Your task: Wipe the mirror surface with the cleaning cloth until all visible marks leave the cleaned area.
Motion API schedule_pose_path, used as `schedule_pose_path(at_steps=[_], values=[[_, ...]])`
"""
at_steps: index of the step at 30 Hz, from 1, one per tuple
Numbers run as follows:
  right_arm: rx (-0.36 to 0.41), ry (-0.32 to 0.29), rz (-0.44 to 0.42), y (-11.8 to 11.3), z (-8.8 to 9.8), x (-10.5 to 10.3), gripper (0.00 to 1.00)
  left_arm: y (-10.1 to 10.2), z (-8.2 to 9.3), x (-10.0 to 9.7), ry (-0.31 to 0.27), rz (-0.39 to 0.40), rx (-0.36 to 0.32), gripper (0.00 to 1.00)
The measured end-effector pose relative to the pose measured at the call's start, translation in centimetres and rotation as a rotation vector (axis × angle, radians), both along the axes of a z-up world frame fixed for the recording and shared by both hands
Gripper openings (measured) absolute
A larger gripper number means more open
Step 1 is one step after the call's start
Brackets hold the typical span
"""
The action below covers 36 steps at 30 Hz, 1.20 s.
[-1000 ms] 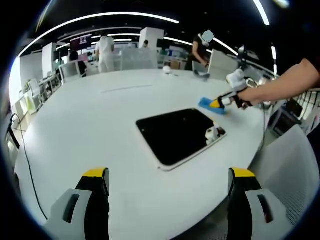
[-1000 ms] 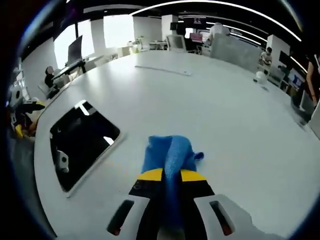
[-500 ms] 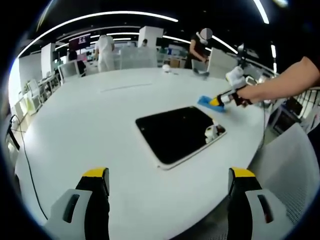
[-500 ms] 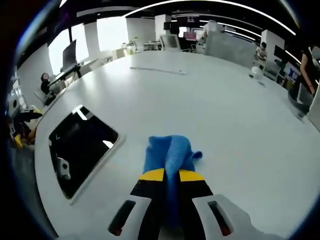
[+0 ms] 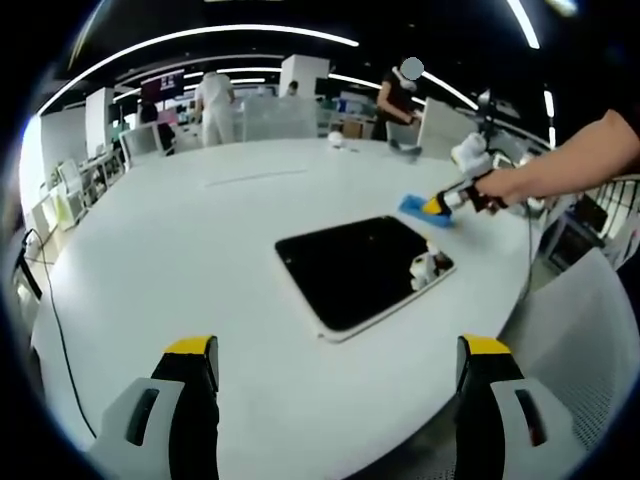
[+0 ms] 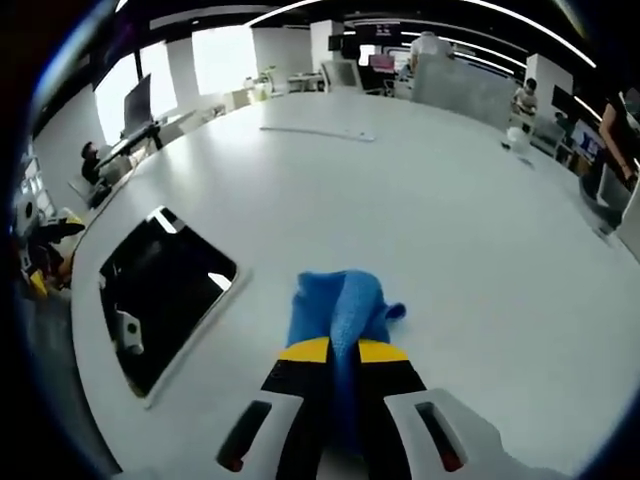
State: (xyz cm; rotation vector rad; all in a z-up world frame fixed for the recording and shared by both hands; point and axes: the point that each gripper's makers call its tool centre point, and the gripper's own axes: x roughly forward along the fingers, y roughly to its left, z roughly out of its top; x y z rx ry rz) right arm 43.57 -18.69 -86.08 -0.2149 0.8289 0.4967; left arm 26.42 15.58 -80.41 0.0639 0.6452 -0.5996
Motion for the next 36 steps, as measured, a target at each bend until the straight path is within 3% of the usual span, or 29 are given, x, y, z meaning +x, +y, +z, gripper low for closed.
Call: schedule_pose_path(at_steps=[6, 11, 20, 36], values=[[-0.006, 0.039, 0.004, -0.3, 0.1, -0.5, 0.03, -0.2, 0.0, -0.1, 0.002, -0.008, -0.002, 0.99], [0.026, 0.070, -0.064, -1.4, 1.1, -0.9, 0.03, -0.3, 0.1, -0.1, 0.000, -0.013, -0.004, 1.00], [0.027, 0.047, -0.099, -3.0, 3.0, -0.8, 0.03, -0.6, 0.3, -0.1, -0.006, -0.021, -0.006, 1.00], [0.034, 0.036, -0.165, -3.0, 4.4, -1.3, 0.03, -0.6, 0.5, -0.3, -0.014, -0.027, -0.007, 1.00]])
